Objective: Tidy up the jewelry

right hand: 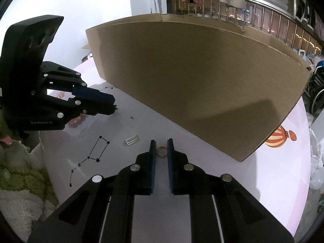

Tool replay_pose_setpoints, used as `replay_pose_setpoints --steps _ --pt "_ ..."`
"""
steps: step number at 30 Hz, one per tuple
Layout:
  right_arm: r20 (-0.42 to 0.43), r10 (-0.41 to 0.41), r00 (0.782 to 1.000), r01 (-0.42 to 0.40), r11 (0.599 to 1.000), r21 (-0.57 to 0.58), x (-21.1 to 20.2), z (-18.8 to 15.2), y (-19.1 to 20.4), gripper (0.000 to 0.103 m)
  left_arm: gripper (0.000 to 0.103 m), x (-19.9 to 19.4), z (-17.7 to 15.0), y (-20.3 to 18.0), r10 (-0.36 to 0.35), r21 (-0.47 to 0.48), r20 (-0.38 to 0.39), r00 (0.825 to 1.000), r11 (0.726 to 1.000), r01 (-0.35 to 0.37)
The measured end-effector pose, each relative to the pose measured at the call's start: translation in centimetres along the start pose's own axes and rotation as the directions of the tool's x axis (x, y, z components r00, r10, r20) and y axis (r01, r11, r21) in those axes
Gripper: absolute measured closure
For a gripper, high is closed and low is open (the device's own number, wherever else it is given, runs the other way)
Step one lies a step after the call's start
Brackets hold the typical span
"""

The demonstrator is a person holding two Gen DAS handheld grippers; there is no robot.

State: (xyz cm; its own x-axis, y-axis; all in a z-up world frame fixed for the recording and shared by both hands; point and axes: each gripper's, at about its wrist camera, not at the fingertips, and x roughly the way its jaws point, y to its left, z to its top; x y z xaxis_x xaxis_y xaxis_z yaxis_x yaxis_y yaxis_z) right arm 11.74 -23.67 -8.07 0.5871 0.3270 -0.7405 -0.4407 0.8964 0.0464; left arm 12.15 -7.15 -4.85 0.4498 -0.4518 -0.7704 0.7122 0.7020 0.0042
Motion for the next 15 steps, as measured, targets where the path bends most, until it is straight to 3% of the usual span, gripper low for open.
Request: replay_pose_setpoints --steps 3,4,5,15 --pt "0.0 0.001 1.0 -0.001 1.0 0.003 -0.1 0.0 0.0 0.092 0.092 0.1 0.0 0.0 0.002 -0.001 0.002 1.0 1.0 -0.002" --pt "0.001 0.004 1.0 -0.004 1.0 0.003 -0.2 0.0 0.0 0.1 0.092 0.1 0.0 0.0 0.003 -0.001 0.003 1.0 1.0 -0.003" --pt "-0.004 0.006 1.0 -0.006 1.0 0.004 -0.1 0.0 0.0 0.101 0.092 0.0 0.0 0.0 0.003 -0.001 0.004 1.0 1.0 -0.003" --pt "-0.012 0.014 1.0 -0.013 0.997 0.079 -1.2 -0.1 -0.5 0.101 0.092 -0.4 -0.1 -0.3 0.009 -0.003 0.016 1.0 1.0 -0.009"
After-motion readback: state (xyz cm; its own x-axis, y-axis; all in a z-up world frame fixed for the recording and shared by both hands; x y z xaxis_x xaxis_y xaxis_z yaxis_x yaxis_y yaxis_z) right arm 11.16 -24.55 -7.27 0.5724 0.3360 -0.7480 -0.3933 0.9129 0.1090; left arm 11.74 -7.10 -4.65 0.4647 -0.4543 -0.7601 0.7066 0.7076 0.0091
